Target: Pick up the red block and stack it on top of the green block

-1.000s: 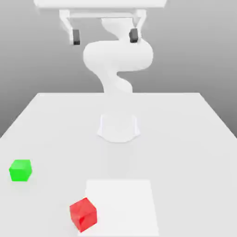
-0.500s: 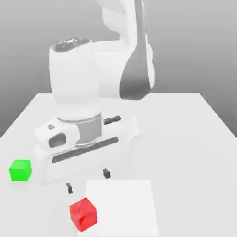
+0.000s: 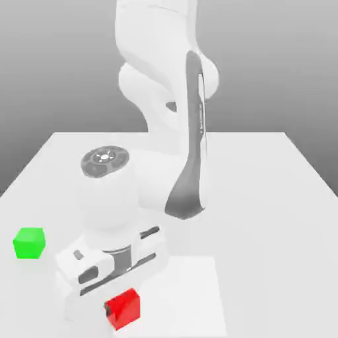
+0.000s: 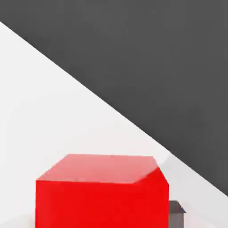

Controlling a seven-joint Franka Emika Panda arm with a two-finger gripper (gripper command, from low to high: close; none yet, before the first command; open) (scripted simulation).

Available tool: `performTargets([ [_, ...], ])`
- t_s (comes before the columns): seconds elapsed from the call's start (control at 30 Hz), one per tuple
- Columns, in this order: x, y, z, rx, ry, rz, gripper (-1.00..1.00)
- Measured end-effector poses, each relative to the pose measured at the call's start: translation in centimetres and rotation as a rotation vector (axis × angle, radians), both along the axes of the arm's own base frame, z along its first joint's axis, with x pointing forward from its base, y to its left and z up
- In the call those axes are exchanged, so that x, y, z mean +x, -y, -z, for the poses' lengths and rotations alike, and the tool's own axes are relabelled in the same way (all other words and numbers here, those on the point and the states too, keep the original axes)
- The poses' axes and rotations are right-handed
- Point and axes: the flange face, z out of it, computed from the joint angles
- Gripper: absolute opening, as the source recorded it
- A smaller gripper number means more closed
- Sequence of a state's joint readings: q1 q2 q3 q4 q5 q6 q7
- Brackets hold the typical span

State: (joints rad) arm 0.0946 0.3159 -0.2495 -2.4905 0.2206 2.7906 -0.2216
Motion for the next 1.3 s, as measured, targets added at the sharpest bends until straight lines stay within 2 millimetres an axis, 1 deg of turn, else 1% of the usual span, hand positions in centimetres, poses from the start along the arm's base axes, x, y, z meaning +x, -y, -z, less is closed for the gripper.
performTargets([
  [0.1,-0.2,0.1,-3.4,0.001,-0.001,0.001,-1.0],
  [0.17,-0.9,2.2,-4.8,-0.011,0.004,-0.003,-1.0],
  [0.3,-3.1,7.4,-6.7,-0.035,0.012,-0.013,-1.0],
  [0.4,-5.6,11.8,-7.7,-0.046,0.014,-0.002,-1.0],
  [0.47,-7.3,14.1,-8.2,-0.049,0.013,-0.003,-1.0],
  [0.63,-12.2,19.0,-8.8,-0.043,0.008,-0.012,-1.0],
  [0.73,-15.3,21.3,-8.6,-0.029,0.003,-0.022,-1.0],
  [0.83,-18.4,23.1,-8.1,-0.008,-0.001,-0.036,-1.0],
  [0.87,-19.1,23.4,-7.9,-0.004,0.0,-0.04,-1.0],
  [1.1,-19.1,23.8,-7.3,-0.015,0.022,-0.055,-1.0],
  [1.3,-18.9,23.8,-5.8,-0.016,0.029,-0.055,-1.0],
])
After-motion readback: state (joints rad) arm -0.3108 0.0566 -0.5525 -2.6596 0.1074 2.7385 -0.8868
